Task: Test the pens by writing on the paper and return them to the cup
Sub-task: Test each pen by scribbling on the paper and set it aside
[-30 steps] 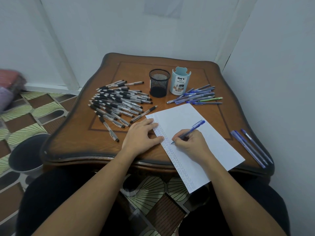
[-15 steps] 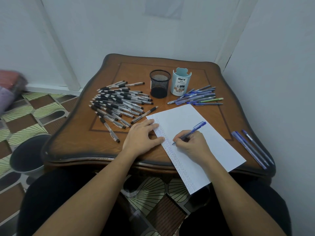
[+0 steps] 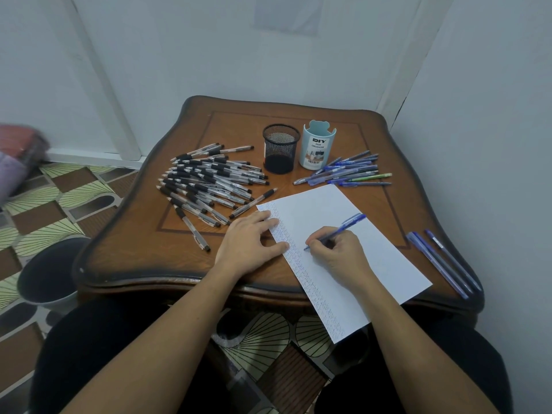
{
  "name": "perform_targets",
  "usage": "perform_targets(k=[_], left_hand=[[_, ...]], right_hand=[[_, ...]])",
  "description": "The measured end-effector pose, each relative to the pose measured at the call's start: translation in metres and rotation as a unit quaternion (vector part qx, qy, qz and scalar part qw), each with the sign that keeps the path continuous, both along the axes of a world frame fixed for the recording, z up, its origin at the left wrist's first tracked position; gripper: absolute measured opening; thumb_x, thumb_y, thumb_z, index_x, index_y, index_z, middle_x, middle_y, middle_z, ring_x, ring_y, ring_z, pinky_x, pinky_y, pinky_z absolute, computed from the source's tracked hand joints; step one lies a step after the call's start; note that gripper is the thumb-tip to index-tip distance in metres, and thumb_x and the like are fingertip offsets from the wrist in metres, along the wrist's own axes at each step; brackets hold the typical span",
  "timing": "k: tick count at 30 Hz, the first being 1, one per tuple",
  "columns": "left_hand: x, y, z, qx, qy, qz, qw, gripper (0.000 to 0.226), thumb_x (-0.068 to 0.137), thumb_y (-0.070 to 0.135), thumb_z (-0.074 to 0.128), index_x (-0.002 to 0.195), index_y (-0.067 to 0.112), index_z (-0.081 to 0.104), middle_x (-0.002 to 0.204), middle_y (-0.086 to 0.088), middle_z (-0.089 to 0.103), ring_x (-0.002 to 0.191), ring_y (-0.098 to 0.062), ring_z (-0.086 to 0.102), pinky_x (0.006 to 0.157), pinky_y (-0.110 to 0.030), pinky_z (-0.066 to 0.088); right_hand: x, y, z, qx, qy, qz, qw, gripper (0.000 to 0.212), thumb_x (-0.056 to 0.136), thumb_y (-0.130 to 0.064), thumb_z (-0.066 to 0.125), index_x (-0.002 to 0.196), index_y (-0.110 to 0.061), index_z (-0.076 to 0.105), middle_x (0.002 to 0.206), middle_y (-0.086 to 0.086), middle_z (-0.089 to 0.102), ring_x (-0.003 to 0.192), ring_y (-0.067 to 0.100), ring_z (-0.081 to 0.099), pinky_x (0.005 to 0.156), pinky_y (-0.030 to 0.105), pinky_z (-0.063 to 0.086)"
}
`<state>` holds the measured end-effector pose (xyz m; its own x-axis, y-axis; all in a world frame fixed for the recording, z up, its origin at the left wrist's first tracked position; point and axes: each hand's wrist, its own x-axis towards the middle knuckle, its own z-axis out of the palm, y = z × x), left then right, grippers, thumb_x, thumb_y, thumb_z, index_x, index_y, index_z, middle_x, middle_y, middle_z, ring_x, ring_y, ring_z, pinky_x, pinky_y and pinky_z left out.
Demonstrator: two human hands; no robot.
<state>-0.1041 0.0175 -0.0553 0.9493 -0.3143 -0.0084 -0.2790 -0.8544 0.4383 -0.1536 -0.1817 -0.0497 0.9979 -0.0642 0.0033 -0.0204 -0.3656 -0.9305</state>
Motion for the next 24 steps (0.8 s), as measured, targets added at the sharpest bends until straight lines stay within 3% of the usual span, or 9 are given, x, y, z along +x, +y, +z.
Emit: perform_targets(k=[4, 7, 10, 13, 16, 20, 24], left_hand=[[0.0, 0.0, 0.0, 0.003, 0.004, -0.004, 1.0, 0.068, 0.085, 0.067, 0.053, 0.144, 0.035, 0.043, 0.156, 0.012, 0.031, 0.143, -0.012, 0.025, 0.118, -0.04, 0.015], [0.0, 0.0, 0.001, 0.004, 0.003, -0.001, 1.0, 0.067, 0.085, 0.067, 0.053, 0.144, 0.035, 0.043, 0.156, 0.011, 0.031, 0.143, -0.012, 0.025, 0.118, -0.041, 0.015], [-0.001, 0.0, 0.001, 0.0, 0.004, -0.001, 1.0, 0.067, 0.085, 0.067, 0.053, 0.144, 0.036, 0.043, 0.156, 0.012, 0.031, 0.143, -0.011, 0.025, 0.118, -0.041, 0.015], [-0.001, 0.0, 0.002, 0.0, 0.007, -0.002, 1.0, 0.067, 0.085, 0.067, 0.053, 0.144, 0.036, 0.042, 0.156, 0.012, 0.03, 0.144, -0.011, 0.024, 0.118, -0.041, 0.015], [-0.002, 0.0, 0.003, 0.002, 0.008, -0.001, 1.0, 0.067, 0.086, 0.067, 0.053, 0.144, 0.036, 0.042, 0.156, 0.012, 0.03, 0.144, -0.011, 0.024, 0.118, -0.041, 0.015], [-0.003, 0.0, 0.004, 0.002, 0.008, -0.002, 1.0, 0.067, 0.086, 0.067, 0.053, 0.144, 0.036, 0.042, 0.156, 0.012, 0.03, 0.144, -0.011, 0.024, 0.119, -0.041, 0.015], [-0.003, 0.0, 0.003, 0.002, 0.006, -0.001, 1.0, 0.068, 0.085, 0.067, 0.053, 0.144, 0.036, 0.042, 0.156, 0.012, 0.03, 0.143, -0.011, 0.024, 0.118, -0.04, 0.015]], right_hand=[[0.005, -0.005, 0.007, 0.164, 0.042, -0.045, 0.985, 0.031, 0.103, -0.021, 0.049, 0.085, -0.007, 0.07, 0.073, 0.003, 0.061, 0.064, 0.007, 0.054, 0.056, 0.015, 0.044], [0.008, -0.01, 0.008, 0.175, 0.067, -0.043, 0.981, 0.039, 0.103, -0.033, 0.042, 0.097, -0.005, 0.067, 0.08, 0.007, 0.059, 0.061, 0.011, 0.05, 0.057, 0.018, 0.042], [0.011, -0.01, 0.01, 0.2, 0.07, -0.025, 0.977, 0.026, 0.099, -0.024, 0.052, 0.122, -0.013, 0.056, 0.077, 0.01, 0.064, 0.058, 0.016, 0.051, 0.054, 0.022, 0.045], [0.015, -0.01, 0.012, 0.212, 0.075, -0.024, 0.974, 0.058, 0.092, -0.021, 0.061, 0.14, -0.033, 0.03, 0.078, 0.014, 0.07, 0.054, 0.019, 0.053, 0.053, 0.024, 0.047], [0.015, -0.009, 0.014, 0.225, 0.082, -0.015, 0.971, 0.078, 0.092, -0.022, 0.06, 0.152, -0.039, 0.013, 0.085, 0.016, 0.072, 0.059, 0.022, 0.056, 0.057, 0.027, 0.052], [0.015, -0.008, 0.013, 0.218, 0.078, -0.02, 0.973, 0.072, 0.102, -0.014, 0.048, 0.157, -0.032, 0.006, 0.091, 0.014, 0.067, 0.065, 0.023, 0.061, 0.059, 0.028, 0.053], [0.014, -0.008, 0.013, 0.214, 0.074, -0.02, 0.974, 0.066, 0.103, -0.013, 0.045, 0.158, -0.03, 0.011, 0.092, 0.009, 0.062, 0.068, 0.024, 0.062, 0.057, 0.027, 0.052]])
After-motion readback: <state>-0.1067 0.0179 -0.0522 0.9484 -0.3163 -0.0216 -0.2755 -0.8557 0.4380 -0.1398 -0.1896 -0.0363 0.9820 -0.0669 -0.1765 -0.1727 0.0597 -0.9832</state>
